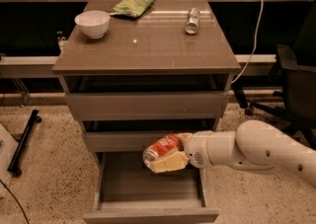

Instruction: Place coke can into bottom drawer

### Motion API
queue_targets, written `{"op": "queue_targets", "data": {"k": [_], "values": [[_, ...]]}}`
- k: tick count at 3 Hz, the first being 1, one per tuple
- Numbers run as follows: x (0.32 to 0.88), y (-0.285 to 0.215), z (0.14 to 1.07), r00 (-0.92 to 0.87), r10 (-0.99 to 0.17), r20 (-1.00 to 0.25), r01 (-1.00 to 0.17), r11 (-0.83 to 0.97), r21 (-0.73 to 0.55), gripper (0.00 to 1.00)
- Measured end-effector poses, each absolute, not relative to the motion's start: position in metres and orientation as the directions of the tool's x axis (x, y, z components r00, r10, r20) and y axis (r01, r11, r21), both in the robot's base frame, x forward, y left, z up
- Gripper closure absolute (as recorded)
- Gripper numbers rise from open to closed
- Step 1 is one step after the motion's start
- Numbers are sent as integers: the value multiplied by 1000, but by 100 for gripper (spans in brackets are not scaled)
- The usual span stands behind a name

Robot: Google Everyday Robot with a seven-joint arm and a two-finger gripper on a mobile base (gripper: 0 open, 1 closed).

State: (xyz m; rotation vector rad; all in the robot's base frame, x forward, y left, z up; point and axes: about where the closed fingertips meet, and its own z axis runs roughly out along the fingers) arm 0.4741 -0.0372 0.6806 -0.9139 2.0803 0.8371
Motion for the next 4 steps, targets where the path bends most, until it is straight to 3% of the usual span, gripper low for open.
{"op": "queue_targets", "data": {"k": [2, 4], "values": [[471, -41, 574, -632, -300, -714, -733, 528, 428, 100], [470, -32, 554, -661, -281, -696, -714, 520, 468, 100]]}}
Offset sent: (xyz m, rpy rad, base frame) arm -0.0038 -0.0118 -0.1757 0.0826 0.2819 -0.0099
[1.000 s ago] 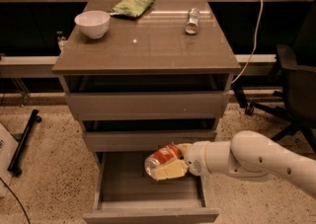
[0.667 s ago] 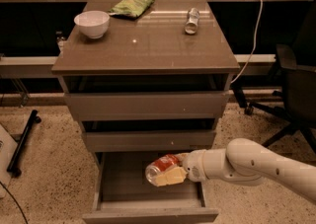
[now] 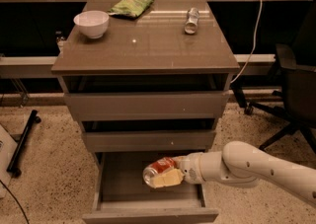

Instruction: Place coke can into bottom drawer

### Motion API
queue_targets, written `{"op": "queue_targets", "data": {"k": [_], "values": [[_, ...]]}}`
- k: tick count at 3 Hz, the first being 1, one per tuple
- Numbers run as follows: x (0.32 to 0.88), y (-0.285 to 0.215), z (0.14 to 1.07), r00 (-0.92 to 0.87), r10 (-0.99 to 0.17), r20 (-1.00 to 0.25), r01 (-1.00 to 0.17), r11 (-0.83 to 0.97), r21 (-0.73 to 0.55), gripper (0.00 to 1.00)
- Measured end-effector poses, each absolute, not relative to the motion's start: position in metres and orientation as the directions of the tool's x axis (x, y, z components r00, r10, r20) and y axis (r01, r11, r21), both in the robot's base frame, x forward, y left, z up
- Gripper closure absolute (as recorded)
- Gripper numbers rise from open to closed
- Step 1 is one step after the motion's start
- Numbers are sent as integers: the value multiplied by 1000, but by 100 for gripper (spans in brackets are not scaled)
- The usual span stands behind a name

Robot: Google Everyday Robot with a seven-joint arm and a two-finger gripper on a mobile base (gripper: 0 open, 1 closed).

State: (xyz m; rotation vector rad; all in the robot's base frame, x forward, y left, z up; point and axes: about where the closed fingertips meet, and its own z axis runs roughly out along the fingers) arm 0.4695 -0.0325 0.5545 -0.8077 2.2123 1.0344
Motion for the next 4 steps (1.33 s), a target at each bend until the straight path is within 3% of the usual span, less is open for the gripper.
{"op": "queue_targets", "data": {"k": [4], "values": [[531, -2, 419, -655, -110, -748, -681, 516, 520, 100]]}}
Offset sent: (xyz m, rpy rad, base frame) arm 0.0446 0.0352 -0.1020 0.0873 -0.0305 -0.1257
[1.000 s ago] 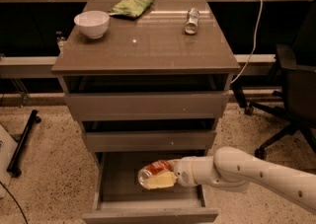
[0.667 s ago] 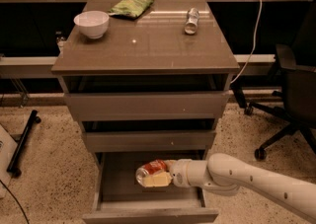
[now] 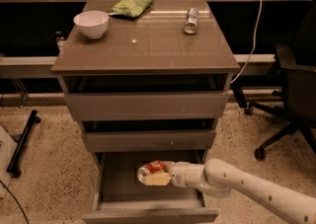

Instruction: Place coke can into bottom drawer

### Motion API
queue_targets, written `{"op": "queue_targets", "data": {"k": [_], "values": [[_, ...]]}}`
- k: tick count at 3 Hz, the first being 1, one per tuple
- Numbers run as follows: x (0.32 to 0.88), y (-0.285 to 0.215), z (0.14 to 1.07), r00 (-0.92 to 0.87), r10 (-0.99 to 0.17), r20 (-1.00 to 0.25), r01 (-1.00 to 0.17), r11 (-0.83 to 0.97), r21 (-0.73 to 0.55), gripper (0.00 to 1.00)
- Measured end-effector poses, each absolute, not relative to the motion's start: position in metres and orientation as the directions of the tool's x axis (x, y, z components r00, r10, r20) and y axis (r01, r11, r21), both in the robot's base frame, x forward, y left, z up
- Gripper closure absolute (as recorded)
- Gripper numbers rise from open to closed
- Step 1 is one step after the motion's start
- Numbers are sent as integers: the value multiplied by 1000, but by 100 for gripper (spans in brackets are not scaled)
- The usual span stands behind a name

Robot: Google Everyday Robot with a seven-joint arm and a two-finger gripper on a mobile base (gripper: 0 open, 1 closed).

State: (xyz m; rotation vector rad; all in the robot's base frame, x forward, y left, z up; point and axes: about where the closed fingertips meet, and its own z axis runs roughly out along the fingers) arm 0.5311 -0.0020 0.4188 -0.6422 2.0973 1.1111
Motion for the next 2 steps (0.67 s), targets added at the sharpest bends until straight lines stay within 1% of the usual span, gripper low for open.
{"op": "queue_targets", "data": {"k": [1, 2], "values": [[533, 2, 413, -646, -103, -757, -683, 520, 513, 100], [545, 11, 398, -612, -110, -783, -702, 532, 474, 100]]}}
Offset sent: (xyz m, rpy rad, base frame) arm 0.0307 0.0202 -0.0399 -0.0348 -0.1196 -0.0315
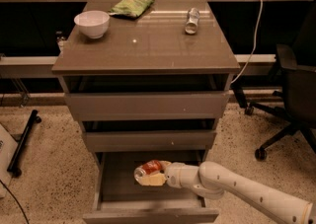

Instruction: Place coke can into bottom drawer

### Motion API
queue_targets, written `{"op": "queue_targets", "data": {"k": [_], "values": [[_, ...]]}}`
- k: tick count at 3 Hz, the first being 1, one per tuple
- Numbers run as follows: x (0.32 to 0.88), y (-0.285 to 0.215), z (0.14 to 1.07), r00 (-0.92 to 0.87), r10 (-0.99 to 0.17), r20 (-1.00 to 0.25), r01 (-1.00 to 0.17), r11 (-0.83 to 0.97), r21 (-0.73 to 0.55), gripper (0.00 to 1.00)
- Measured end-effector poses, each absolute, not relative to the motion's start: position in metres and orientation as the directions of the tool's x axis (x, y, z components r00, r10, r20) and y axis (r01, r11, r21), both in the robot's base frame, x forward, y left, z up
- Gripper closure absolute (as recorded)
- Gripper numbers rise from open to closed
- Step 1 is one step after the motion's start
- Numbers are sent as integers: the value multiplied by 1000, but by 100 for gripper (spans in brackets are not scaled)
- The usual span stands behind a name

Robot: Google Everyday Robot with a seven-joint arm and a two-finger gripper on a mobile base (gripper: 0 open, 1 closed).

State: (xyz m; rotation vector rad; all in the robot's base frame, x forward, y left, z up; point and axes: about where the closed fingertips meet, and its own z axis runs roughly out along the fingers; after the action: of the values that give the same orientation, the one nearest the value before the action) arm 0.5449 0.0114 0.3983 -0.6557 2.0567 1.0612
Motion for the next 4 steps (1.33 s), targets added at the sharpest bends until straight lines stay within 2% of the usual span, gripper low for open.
{"op": "queue_targets", "data": {"k": [3, 4], "values": [[576, 12, 330, -594, -152, -790, -695, 592, 409, 100], [573, -3, 303, -637, -158, -755, -640, 655, 403, 100]]}}
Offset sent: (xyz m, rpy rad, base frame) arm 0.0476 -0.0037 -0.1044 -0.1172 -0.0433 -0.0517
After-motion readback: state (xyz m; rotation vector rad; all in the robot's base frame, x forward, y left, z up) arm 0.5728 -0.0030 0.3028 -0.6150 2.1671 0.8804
